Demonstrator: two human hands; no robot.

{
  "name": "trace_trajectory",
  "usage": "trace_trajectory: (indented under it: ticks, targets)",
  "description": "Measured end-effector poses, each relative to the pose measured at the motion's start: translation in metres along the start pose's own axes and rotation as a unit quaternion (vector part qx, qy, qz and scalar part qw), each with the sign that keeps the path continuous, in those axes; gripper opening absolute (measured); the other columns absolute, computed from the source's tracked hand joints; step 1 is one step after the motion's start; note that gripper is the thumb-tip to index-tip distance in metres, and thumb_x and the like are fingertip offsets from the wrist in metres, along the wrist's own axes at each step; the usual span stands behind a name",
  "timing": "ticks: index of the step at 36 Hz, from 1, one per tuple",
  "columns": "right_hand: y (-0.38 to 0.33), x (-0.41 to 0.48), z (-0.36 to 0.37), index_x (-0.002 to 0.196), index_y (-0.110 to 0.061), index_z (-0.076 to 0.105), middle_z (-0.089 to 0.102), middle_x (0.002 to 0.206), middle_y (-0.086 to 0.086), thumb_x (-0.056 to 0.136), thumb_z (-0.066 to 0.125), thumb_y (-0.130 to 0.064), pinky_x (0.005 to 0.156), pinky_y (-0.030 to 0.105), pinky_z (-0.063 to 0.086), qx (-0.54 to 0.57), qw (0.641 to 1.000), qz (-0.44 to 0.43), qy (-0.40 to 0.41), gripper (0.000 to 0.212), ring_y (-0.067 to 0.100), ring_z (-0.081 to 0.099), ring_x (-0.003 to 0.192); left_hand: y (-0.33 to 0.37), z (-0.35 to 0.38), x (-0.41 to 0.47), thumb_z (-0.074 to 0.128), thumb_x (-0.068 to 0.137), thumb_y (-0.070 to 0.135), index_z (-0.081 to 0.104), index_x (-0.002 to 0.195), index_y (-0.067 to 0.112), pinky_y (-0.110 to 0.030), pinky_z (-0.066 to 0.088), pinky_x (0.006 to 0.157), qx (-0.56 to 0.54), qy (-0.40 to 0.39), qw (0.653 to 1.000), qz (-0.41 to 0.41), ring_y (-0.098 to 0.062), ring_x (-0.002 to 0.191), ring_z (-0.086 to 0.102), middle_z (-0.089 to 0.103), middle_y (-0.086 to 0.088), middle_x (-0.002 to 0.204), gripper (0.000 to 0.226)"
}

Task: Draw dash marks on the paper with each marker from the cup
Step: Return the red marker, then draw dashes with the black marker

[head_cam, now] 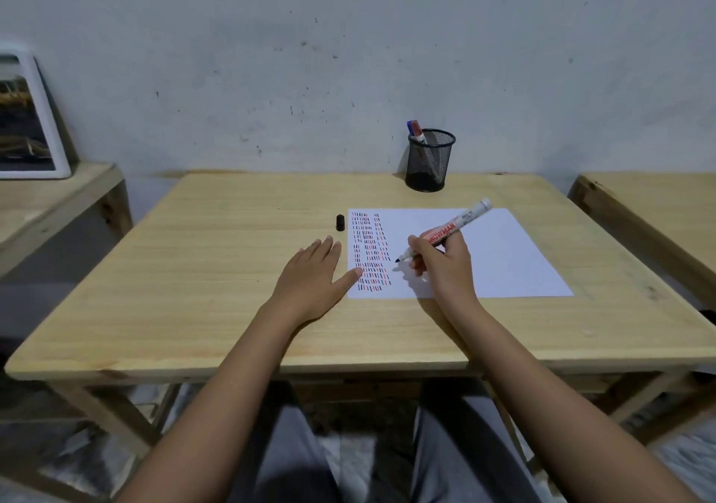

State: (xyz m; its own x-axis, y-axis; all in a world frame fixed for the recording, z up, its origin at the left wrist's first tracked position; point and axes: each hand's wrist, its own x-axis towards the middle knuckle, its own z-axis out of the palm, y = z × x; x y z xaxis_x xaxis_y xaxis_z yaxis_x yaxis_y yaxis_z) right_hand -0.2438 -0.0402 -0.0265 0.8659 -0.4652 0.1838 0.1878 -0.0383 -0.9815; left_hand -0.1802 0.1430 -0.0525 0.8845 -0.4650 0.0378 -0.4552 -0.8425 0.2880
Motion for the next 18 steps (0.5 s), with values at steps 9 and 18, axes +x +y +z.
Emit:
trace_trajectory:
  ticks: [9,18]
  targets:
    - [-0.01,0.035,-0.004,0.095,-0.006,0.054,0.063,0.079,0.009,0.085,0.064,-0.014,0.063,0.025,0.052,0.057,0.998,0.033,0.003,0.016,0.011,0.061,0.055,0.007,-0.026,0.031,0.056,0.089,0.031,0.03,0.142,0.011,-0.04,0.034,0.108,-0.211,0.052,0.975,-0.043,-0.025,0.135,0.035,0.031,-0.006,0.147,0.063]
    - [-0.008,0.057,-0.008,0.092,-0.007,0.054,0.063,0.075,0.006,0.083,0.067,-0.016,0.065,0.026,0.052,0.077,0.996,0.042,0.004,0.018,0.01,0.061,0.055,0.009,-0.032,0.071,0.051,0.093,0.015,0.055,0.124,0.006,-0.029,0.04,0.089,-0.189,0.12,0.973,-0.052,-0.028,0.112,0.053,0.052,-0.013,0.119,0.033]
